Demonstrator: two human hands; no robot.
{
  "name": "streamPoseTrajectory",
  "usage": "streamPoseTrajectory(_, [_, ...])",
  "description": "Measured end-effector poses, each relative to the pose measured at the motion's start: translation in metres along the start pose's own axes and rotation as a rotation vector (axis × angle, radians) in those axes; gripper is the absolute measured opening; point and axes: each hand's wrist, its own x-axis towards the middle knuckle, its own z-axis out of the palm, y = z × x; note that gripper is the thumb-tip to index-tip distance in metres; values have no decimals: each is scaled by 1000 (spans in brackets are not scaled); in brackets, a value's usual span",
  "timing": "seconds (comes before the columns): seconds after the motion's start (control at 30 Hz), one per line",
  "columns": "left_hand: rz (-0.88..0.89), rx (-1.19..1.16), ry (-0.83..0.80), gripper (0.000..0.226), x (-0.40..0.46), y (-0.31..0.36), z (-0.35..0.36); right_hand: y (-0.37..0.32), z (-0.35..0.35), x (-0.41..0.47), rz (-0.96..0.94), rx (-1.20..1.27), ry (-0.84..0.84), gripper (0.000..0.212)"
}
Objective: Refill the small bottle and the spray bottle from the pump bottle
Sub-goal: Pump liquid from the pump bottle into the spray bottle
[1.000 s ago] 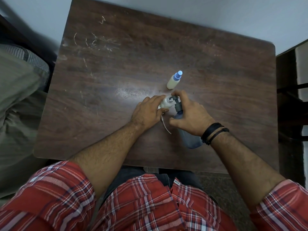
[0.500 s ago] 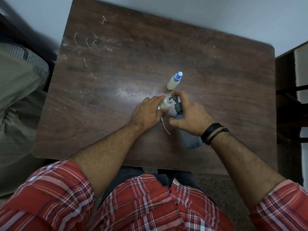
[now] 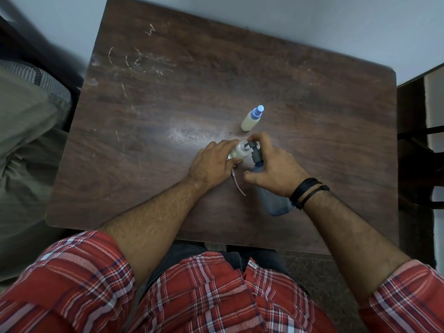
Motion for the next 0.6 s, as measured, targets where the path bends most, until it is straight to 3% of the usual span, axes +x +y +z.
streamPoseTrajectory(0.23, [-6,-10,2,52,1,0,-1,0,-1,-3,-10,-32,13,74])
streamPoseTrajectory(0.6, [-3,-11,-3,52,-2,2,-1,0,-4,1,-6,-13,-19,58])
